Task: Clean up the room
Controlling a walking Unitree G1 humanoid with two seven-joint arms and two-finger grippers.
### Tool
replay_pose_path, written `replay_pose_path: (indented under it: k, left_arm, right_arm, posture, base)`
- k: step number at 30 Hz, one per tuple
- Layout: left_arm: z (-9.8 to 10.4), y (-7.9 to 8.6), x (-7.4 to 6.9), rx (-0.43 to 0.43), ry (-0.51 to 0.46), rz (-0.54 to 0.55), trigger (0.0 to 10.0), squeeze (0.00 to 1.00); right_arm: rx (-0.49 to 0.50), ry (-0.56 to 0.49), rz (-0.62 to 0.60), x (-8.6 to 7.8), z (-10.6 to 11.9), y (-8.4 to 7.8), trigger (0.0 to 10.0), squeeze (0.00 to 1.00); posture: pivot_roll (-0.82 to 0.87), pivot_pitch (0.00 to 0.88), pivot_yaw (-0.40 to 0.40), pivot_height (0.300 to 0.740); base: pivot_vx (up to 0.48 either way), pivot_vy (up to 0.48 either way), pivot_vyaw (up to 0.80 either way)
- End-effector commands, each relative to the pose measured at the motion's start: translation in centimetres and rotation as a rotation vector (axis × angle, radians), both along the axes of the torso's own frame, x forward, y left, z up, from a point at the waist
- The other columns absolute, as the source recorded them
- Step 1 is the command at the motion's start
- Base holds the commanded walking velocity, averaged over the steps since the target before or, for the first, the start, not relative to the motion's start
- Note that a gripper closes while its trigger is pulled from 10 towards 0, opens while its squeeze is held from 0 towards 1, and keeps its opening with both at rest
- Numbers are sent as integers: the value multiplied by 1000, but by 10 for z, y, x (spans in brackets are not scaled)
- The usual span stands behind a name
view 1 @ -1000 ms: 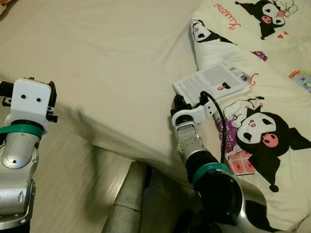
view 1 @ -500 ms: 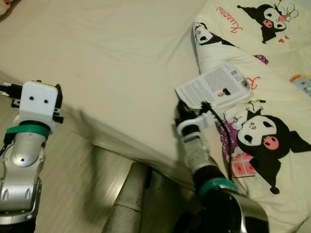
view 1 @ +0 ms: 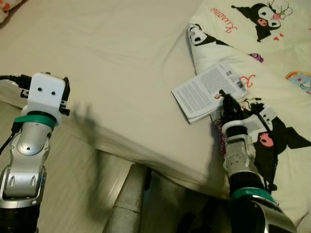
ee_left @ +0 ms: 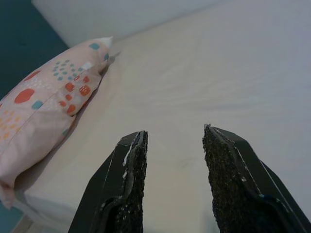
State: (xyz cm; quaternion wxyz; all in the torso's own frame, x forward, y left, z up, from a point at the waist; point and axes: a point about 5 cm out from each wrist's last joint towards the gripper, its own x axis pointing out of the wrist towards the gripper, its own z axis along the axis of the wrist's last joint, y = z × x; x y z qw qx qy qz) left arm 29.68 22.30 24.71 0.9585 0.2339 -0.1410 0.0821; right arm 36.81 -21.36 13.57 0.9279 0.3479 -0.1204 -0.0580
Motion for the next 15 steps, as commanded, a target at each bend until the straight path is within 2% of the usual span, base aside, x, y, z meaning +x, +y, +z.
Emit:
replay_pose_path:
  k: [1, 4, 7, 12, 14, 15]
  left_arm:
    - [-7, 2, 0, 10, 26, -5, 10000, 0]
    - [-7, 1, -1, 12, 25, -5, 10000, 0]
    - [-6, 2, -1, 14, 21, -4, 10000, 0]
    - [-6, 3, -2, 18, 17, -1, 10000, 0]
    - [-5, 5, -2, 20, 15, 4, 10000, 0]
    - [-3, 8, 0, 24, 7, 12, 10000, 0]
  right_arm:
    - [35, 73, -2, -4, -19, 6, 10000, 1000]
    - [28, 149, 52, -1, -28, 34, 10000, 1000]
    - [17, 186, 54, -1, -30, 41, 10000, 1000]
    - [3, 214, 59, 0, -32, 43, 10000, 1000]
    - [9, 230, 97, 1, -34, 48, 10000, 1000]
    - [17, 274, 163, -1, -42, 62, 10000, 0]
  posture:
    - [348, 271, 26, 595]
    - [364, 277, 24, 595]
    - [374, 276, 21, 595]
    - [380, 271, 15, 595]
    - [382, 265, 13, 595]
    - [382, 259, 18, 595]
  base:
    - [0, 0, 0]
    - [0, 0, 0]
    - [0, 0, 0]
    - [0, 0, 0]
    - [0, 0, 0]
    - [0, 0, 0]
